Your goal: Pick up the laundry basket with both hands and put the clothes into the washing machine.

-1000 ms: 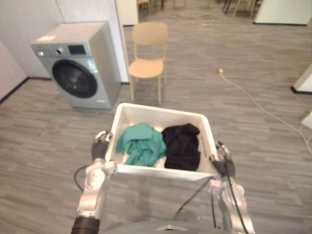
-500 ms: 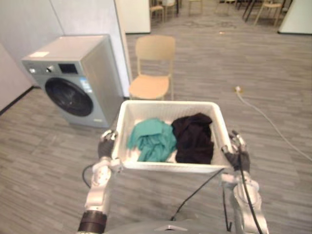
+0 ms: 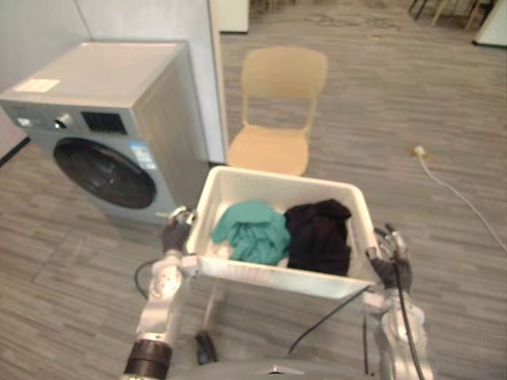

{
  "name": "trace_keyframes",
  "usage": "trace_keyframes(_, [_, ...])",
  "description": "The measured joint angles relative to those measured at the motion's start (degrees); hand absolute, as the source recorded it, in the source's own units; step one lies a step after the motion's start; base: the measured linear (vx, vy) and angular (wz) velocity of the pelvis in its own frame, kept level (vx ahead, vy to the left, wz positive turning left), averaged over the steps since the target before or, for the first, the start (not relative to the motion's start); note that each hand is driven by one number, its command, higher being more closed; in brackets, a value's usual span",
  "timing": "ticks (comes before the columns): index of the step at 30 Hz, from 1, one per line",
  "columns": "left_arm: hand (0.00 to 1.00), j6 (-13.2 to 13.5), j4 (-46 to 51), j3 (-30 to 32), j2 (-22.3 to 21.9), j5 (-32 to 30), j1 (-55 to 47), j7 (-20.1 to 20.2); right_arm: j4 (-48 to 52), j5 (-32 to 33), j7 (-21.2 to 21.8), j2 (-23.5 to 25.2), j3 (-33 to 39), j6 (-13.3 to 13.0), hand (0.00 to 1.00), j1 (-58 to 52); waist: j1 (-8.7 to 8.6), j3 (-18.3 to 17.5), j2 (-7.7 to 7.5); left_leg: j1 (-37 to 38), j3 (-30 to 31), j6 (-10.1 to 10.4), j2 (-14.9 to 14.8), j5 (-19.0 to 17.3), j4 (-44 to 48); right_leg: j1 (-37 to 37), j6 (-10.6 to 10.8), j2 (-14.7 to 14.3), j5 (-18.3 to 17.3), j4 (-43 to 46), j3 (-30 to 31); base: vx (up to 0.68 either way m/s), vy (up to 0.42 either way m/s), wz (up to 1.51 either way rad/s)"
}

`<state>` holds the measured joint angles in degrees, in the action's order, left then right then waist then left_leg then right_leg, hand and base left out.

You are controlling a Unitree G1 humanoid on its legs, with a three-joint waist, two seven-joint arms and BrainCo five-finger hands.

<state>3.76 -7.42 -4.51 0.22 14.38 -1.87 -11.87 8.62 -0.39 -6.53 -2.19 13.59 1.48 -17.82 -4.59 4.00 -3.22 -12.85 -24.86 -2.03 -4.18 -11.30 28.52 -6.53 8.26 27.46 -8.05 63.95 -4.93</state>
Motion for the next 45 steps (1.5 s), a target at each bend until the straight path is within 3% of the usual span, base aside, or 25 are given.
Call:
trace_keyframes(2, [1.0,0.0,0.18,0.28,1.28,-0.01,0.01,-0.42,-2.53,-0.07,0.11,0.95,-0.65,0.04,1.0,0.94,1.0,0.5,0.91,5.17,-1.03,0.42,0.03,-0.49,-3.79,-3.87,-2.29,-1.16,-3.42,5.21,-3.24,0.42,0.087,-0.47])
trace_keyframes(4, [1.0,0.01,0.22,0.31,1.66,0.05,-0.07,-0.47,-3.13,-0.08,0.12,1.11,-1.04,0.23,1.0,0.81,1.43,0.81,2.97,11.78,-1.98,0.97,0.13,-0.2,-9.79,-7.0,-4.11,-3.26,-7.47,3.32,-8.04,0.45,0.065,-0.49])
trace_keyframes(6, [1.0,0.16,2.19,-0.07,1.58,0.04,0.01,-0.27,-2.81,0.02,0.14,0.72,-1.18,0.22,1.0,0.78,-0.3,0.83,4.48,16.46,-2.09,1.66,0.14,0.22,-14.4,-11.36,-5.67,-5.06,-10.3,-9.04,-13.24,0.34,-0.015,-0.05])
trace_keyframes(8, [1.0,0.75,2.26,-0.24,1.29,0.04,0.68,0.07,-2.78,0.02,0.13,0.21,-1.03,0.21,1.0,0.98,-0.89,0.8,4.33,17.25,-2.06,1.85,-0.01,0.11,-14.47,-14.48,-6.17,-5.55,-9.42,-20.1,-12.72,0.3,-0.144,0.22])
trace_keyframes(9, [1.0,0.94,1.91,-0.28,0.81,0.04,1.5,0.1,-2.72,0.02,0.12,-0.82,-1.04,0.2,1.0,1.15,-1.9,0.89,4.41,17.35,-1.85,3.92,-1.24,-1.14,-12.83,-16.81,-6.2,-6.09,-4.48,-31.38,-9.91,0.34,-0.238,0.37])
trace_keyframes(10, [1.0,1.04,1.2,-0.36,0.56,-0.03,2.02,0.1,-2.72,0.04,0.11,-1.17,-0.88,0.2,1.0,1.15,-2.09,1.07,4.65,17.54,-1.54,5.58,-2.22,-2.22,-11.67,-17.45,-6.1,-6.52,-0.55,-33.04,-8.19,0.36,-0.267,0.38])
trace_keyframes(11, [1.0,1.24,-0.26,-0.35,0.34,-0.04,2.73,0.08,-2.72,0.04,0.09,-1.6,-0.85,0.21,1.0,1.12,-2.13,1.2,4.52,18.01,-0.61,8.16,-3.27,-3.95,-10.14,-17.05,-4.86,-7.77,6.39,-34.26,-6.06,0.39,-0.333,0.05])
trace_keyframes(12, [1.0,1.35,-3.3,-0.13,-0.93,-0.03,3.69,-0.36,-2.7,0.02,0.01,-3.27,-0.71,0.26,1.0,2.03,-1.44,1.77,6.97,17.91,0.52,9.33,-5.89,-4.85,-9.11,-16.92,-4.13,-9.63,5.27,-31.3,-6.83,0.39,-0.381,0.1])
trace_keyframes(15, [1.0,1.34,-5.04,-0.75,-2.54,-0.55,4.88,-0.46,-2.52,0.03,-0.21,-5.74,0.54,0.3,1.0,2.47,-1.99,2.51,7.15,19.99,1.35,11.58,-6.99,-3.16,-8.47,-16.45,-4.11,-9.75,-1.51,-24.86,-5.61,0.26,-0.262,0.21])
trace_keyframes(16, [1.0,1.35,-5.05,-0.5,-3.21,-1.05,4.81,-0.46,-2.2,0.07,-0.18,-6.16,0.53,0.3,1.0,2.64,-1.99,2.49,7.2,18.64,1.73,11.17,-8.92,-2.29,-3.73,-15.15,-4.36,-10.41,-3.85,-24.77,-6.55,0.25,-0.305,0.22])
trace_keyframes(18, [1.0,1.67,-5.03,-0.35,-3.21,-0.99,4.33,-0.47,-1.56,0.15,-0.15,-5.48,0.49,0.3,1.0,2.26,-1.85,2.66,6.96,12.81,2.99,5.17,-13.95,1.74,9.8,-12.32,-5.29,-11.99,-6.69,-25.25,-8.89,0.16,-0.272,0.15])
trace_keyframes(19, [1.0,1.73,-5.02,0.04,-2.91,-0.92,3.31,-0.49,-0.74,0.16,0.02,-5.25,-0.14,0.3,1.0,1.69,-1.31,2.64,7.15,10.21,2.72,-0.58,-17.92,6.45,16.66,-9.93,-6.18,-14.13,-7.47,-26.37,-9.99,0.16,-0.229,-0.2])
trace_keyframes(20, [1.0,1.78,-5.0,0.22,-2.33,-0.77,1.89,-0.51,-0.48,0.22,0.17,-5.32,-0.85,0.28,1.0,1.28,-0.3,2.7,7.35,9.23,3.18,-3.89,-20.68,12.26,19.87,-7.11,-6.87,-16.45,-7.82,-28.5,-10.09,0.21,-0.254,-0.31])
trace_keyframes(22, [1.0,1.78,-4.95,0.33,-1.91,0.27,0.11,-0.59,-0.3,0.27,0.15,-5.37,-1.66,0.28,1.0,1.15,0.49,2.81,7.02,8.69,4.38,-4.09,-22.89,19.8,22.24,-3.39,-8.03,-18.32,-7.91,-31.98,-10.6,0.21,-0.096,-0.23])
trace_keyframes(23, [1.0,1.78,-4.95,0.22,-1.91,0.32,-0.05,-0.59,-0.01,0.27,0.09,-5.36,-1.64,0.28,1.0,1.12,0.5,2.93,6.83,7.44,3.94,-3.42,-23.48,17.66,25.0,-2.36,-8.91,-18.45,-7.84,-32.93,-10.91,0.25,-0.063,0.03])
trace_keyframes(25, [1.0,1.76,-4.95,0.17,-2.58,0.62,-0.1,-0.58,0.49,0.24,-0.08,-6.05,-1.5,0.28,1.0,1.09,0.33,3.13,6.54,4.35,0.75,-2.02,-22.95,9.63,28.6,0.18,-9.39,-18.44,-7.65,-36.11,-11.59,0.26,-0.028,0.25])
trace_keyframes(27, [1.0,1.76,-4.95,0.18,-2.4,0.61,-0.12,-0.55,1.78,0.2,-0.11,-5.91,-1.5,0.29,1.0,0.62,-0.01,3.23,6.3,1.99,-0.34,0.84,-19.28,3.37,21.78,3.49,-8.72,-17.98,-7.12,-39.94,-13.19,0.28,0.037,0.33])
trace_keyframes(29, [1.0,1.76,-4.91,0.17,-2.41,0.58,-0.11,-0.54,2.3,0.18,-0.1,-6.06,-1.46,0.22,1.0,0.85,0.65,3.32,6.05,0.86,-0.2,3.63,-14.26,1.3,9.12,4.95,-7.15,-16.53,-6.22,-41.4,-13.84,0.29,0.118,0.06])
trace_keyframes(31, [1.0,1.75,-4.83,-0.01,-2.42,0.53,-0.11,-0.52,2.28,0.1,-0.09,-6.35,-1.27,0.23,1.0,0.88,1.05,3.3,6.16,0.1,-0.11,5.75,-9.95,3.02,-3.87,6.16,-5.53,-15.23,-5.99,-42.37,-14.04,0.29,0.18,-0.05])
trace_keyframes(33, [1.0,1.75,-4.57,-0.07,-3.02,0.31,-0.18,-0.52,2.29,0.04,-0.11,-6.81,-0.9,0.22,1.0,0.93,1.31,2.71,7.62,0.31,0.01,5.64,-7.48,13.84,-15.12,7.02,-2.87,-15.88,-5.25,-44.19,-12.93,0.28,0.225,-0.29])
trace_keyframes(34, [1.0,1.83,-4.43,-0.04,-2.79,0.1,-0.07,-0.5,1.87,0.02,-0.09,-6.86,-0.96,0.22,1.0,1.62,1.89,2.62,8.53,0.63,0.41,2.12,-7.23,16.59,-16.41,7.43,-0.78,-16.65,-5.72,-45.52,-11.01,0.27,0.246,-0.39])
trace_keyframes(35, [1.0,1.78,-4.19,-0.03,-1.02,0.06,0.39,-0.49,2.07,0.03,-0.23,-4.64,-1.03,0.27,1.0,2.43,1.28,2.79,6.69,-0.07,0.8,2.44,-5.27,15.8,-15.55,7.24,0.68,-14.71,-4.61,-47.19,-9.74,0.25,0.235,-0.41])
trace_keyframes(37, [1.0,1.83,-2.58,0.02,0.57,0.06,1.07,-0.47,2.47,0.01,-0.26,-3.35,-0.93,-0.07,1.0,3.92,0.9,3.16,5.4,-3.21,0.41,1.16,-4.04,13.49,-13.88,6.32,2.04,-13.74,-2.78,-51.12,-8.44,0.23,0.245,-0.12])
trace_keyframes(41, [1.0,1.88,-2.35,0.44,0.95,0.06,3.2,-0.64,2.67,-0.48,-1.67,-2.94,-0.48,-0.05,1.0,8.05,1.35,4.73,5.14,-6.75,-2.07,-1.11,-3.91,7.65,-6.64,5.19,3.98,-11.73,-0.25,-54.54,-6.58,0.13,0.235,-0.21])
trace_keyframes(45, [1.0,2.03,-2.29,0.53,0.95,0.08,5.18,-0.97,2.67,-2.28,-2.9,-3.22,-0.09,-0.05,1.0,11.66,1.19,5.49,5.03,-9.26,-3.86,-1.49,-4.33,3.52,-1.75,0.01,4.63,-9.92,-3.09,-48.51,-3.34,0.03,0.123,-0.32])
